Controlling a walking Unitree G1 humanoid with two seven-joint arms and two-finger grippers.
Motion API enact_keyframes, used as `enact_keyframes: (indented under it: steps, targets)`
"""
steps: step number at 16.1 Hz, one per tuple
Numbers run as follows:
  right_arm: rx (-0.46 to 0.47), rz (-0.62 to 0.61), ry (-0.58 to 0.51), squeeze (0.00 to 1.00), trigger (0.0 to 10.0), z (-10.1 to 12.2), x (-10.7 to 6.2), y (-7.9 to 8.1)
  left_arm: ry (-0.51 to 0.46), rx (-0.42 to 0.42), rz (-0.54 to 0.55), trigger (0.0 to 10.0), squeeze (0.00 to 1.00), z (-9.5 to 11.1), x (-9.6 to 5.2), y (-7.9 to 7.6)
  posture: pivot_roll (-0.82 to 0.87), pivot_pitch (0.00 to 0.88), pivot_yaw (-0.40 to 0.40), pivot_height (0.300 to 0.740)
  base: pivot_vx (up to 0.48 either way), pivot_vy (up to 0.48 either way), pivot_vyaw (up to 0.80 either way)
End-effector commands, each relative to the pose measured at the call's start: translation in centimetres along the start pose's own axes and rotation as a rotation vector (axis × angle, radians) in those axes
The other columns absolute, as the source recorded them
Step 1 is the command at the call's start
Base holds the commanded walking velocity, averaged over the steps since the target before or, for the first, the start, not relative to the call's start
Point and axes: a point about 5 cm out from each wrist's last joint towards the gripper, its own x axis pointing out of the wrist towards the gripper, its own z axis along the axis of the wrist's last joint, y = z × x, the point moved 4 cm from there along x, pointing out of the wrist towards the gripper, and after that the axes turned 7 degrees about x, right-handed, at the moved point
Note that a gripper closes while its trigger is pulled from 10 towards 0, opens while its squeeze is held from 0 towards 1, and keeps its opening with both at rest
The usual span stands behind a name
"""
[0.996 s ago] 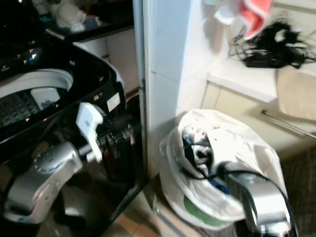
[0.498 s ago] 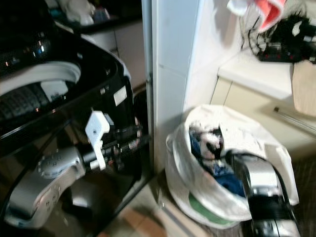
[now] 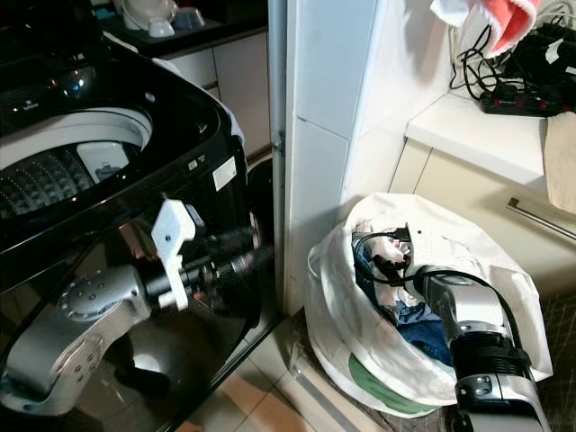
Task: Clothes washing
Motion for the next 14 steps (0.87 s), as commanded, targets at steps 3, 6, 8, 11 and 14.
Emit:
enact_keyframes:
  steps: [3,6,8,11,14]
  targets:
    - [0.049,0.014,0.043,0.99,10.0,-0.8,0.8,0.2,0.034,-0.007,-0.118,10.0,0.00,-0.2,0.0,-1.6,-0.08,0.000,0.004,0.740,0.000,0.000,0.00]
    - [0.036,0.030,0.141,0.00,10.0,-3.1,1.4,0.5,0.064,-0.010,-0.165,10.0,0.00,-0.4,-0.3,-2.2,-0.07,0.000,0.004,0.740,0.000,0.000,0.00]
    - [0.047,0.018,0.164,0.00,5.3,-4.1,1.7,0.3,0.066,-0.006,-0.158,10.0,0.00,-0.5,-0.3,-2.1,-0.07,0.000,0.002,0.740,0.000,0.000,0.00]
    - [0.071,0.012,0.158,0.00,0.0,-4.3,1.9,0.2,0.068,-0.003,-0.156,10.0,0.00,-0.4,-0.3,-2.0,-0.07,0.000,0.002,0.740,0.000,0.000,0.00]
    - [0.078,0.009,0.140,0.00,0.0,-4.0,1.9,-0.1,0.069,-0.005,-0.162,10.0,0.00,-0.4,-0.3,-2.1,-0.07,0.000,0.002,0.740,0.000,0.000,0.00]
